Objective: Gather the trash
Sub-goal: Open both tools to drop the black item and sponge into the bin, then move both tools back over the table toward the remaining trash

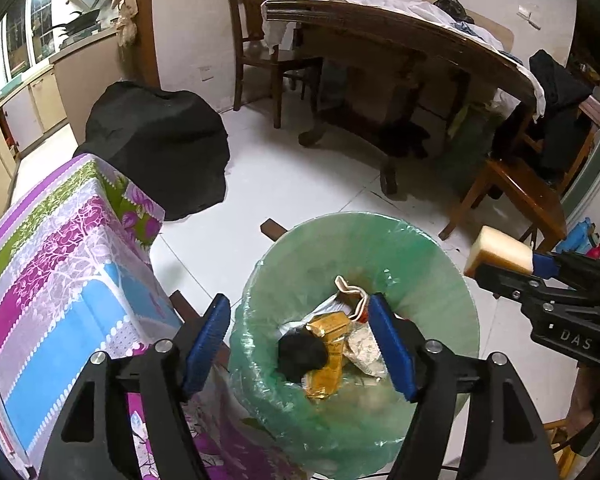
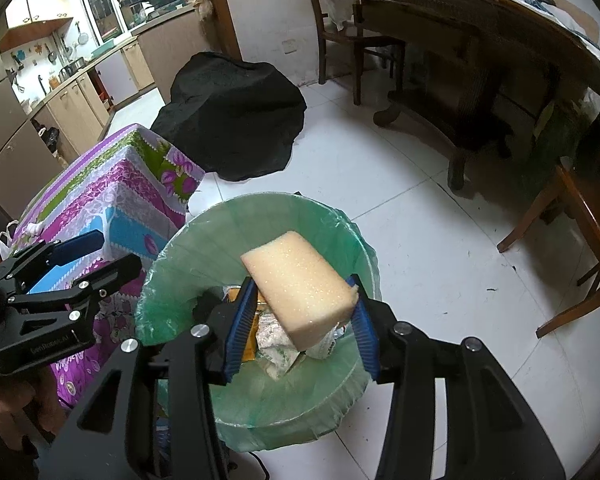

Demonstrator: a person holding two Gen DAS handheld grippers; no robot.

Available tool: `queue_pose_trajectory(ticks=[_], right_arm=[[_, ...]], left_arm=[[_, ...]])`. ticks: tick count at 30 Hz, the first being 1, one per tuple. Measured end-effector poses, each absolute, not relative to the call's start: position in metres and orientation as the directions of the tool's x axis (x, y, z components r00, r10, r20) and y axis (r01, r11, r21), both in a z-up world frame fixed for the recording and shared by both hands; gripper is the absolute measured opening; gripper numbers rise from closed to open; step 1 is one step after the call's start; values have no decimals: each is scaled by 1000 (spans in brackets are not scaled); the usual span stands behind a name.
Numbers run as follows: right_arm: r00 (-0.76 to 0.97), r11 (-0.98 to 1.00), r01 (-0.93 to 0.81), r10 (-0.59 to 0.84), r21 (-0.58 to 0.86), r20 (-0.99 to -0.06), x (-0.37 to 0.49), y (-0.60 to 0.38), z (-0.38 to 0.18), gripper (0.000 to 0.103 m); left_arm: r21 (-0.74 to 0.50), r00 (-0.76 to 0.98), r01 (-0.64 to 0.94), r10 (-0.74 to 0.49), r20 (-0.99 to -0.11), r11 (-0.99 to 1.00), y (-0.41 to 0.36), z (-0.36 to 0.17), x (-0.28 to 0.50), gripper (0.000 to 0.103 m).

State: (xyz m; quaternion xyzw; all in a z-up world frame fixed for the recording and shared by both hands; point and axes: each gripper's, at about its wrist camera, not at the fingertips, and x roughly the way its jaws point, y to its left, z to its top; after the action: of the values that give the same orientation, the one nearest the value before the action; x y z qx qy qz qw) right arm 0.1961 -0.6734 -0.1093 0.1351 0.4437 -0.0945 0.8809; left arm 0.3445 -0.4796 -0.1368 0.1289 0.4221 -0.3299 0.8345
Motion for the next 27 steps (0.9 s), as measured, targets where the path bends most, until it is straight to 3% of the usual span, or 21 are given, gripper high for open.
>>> queue_pose_trajectory(ticks=[4,27], right_arm=[[596,943,290,-43,165,-802,194,-675,-109,59],[606,939,293,-37,180,-795,191,-678,-109,59]], left_arm=[[-57,432,648,-429,-793,759,-477,-139,347,76],[-44,439,649,-421,-794,760,-481,-137,342,76]])
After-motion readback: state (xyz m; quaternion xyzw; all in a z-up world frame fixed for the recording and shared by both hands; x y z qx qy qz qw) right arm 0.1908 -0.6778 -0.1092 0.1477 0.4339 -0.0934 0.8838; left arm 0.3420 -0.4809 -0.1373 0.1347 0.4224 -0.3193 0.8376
